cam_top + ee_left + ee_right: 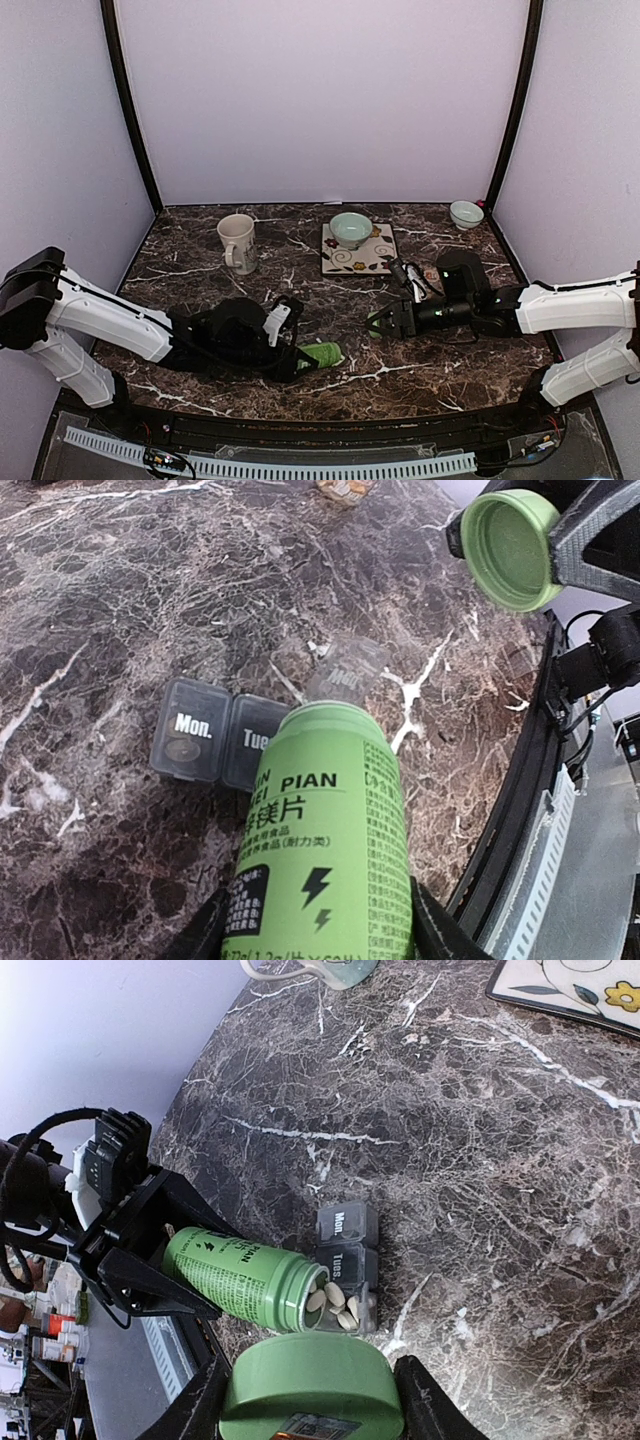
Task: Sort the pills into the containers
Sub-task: Pour the pill into the compartment of the pill container.
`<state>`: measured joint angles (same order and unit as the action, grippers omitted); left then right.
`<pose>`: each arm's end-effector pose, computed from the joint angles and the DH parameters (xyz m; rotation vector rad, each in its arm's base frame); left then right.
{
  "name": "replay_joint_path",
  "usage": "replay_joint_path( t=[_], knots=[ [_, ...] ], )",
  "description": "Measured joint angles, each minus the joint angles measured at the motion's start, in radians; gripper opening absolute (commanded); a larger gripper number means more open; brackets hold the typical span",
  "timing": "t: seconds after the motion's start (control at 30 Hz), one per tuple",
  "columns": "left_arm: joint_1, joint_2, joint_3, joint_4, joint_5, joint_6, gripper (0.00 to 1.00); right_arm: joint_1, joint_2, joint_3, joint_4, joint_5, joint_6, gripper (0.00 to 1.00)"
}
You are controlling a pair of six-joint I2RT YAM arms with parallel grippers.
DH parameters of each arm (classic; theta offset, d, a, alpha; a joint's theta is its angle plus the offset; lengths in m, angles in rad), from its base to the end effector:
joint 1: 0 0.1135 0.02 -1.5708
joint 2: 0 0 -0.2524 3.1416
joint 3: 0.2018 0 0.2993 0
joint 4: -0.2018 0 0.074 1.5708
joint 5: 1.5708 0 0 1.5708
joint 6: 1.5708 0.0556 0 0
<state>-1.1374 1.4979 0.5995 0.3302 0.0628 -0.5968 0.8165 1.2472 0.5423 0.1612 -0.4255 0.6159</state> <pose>0.1398 -0.3103 0.1035 0.6633 2.2430 -1.0247 0.1946 0.2406 0.1440 -0.5154 2.2882 1.2415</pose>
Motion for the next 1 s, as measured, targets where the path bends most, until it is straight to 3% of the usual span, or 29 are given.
replay_joint_path(
  t=[1.0],
  knots=[
    [-0.002,-0.070,-0.175,0.290,0.013,-0.094,0.00,0.010,0.000,0.000,0.000,-0.001,0.006,0.37]
  ],
)
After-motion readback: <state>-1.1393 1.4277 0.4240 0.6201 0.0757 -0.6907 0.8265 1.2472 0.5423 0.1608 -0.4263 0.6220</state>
